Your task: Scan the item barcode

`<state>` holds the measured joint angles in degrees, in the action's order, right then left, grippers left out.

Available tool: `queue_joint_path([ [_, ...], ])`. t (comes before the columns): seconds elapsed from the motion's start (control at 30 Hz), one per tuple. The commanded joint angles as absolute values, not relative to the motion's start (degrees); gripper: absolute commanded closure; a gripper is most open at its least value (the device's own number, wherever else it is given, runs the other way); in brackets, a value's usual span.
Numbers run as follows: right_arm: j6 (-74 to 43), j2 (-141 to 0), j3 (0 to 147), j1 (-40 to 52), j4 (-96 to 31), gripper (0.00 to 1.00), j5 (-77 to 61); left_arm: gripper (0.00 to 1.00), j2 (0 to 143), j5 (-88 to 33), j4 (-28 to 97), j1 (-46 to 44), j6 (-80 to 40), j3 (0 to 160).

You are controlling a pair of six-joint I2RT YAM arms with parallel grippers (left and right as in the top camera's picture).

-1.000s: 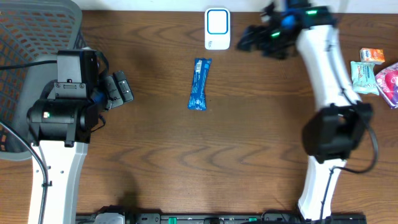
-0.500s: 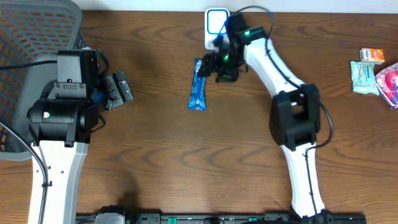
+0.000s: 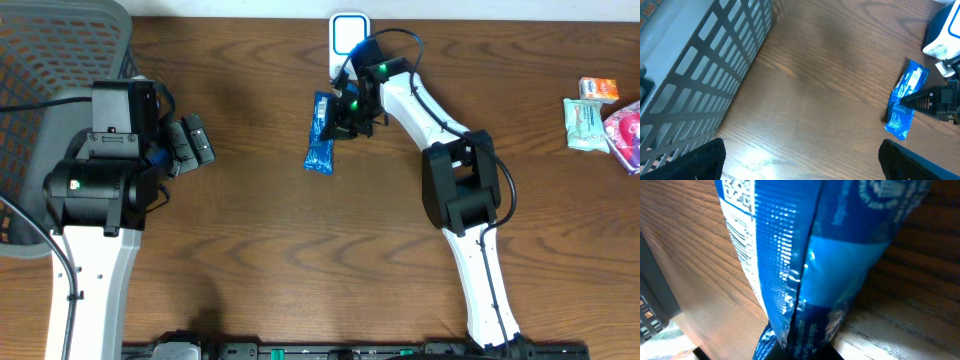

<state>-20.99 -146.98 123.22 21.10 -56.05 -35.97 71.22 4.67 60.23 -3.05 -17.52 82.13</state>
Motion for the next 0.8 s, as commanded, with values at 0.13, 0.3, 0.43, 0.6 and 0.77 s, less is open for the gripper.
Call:
queue_joint_path([
  [0.13,-19.18,-142.96,128.81,20.01,-65.06,0.99,-10.9,0.02,71.37,5.19,60.45,-2.85,-16.75,82.74],
  [0.3,-19.53,-137.16,129.58,22.79,-72.53,0.99,19.81,0.02,71.37,5.19,60.42,-2.85,-16.75,82.74],
  [0.43,-21.47,-136.79,129.43,25.12,-78.02,0.99,35.31,0.02,71.37,5.17,60.42,-2.85,-16.75,82.74],
  [0.6,-23.9,-137.05,124.75,25.65,-79.4,0.99,43.48,0.02,71.37,5.19,60.42,-2.85,-16.75,82.74],
  [0.77,-23.99,-137.05,118.32,25.54,-76.4,0.99,42.59,0.02,71.37,5.19,60.45,-2.85,-16.75,82.74],
])
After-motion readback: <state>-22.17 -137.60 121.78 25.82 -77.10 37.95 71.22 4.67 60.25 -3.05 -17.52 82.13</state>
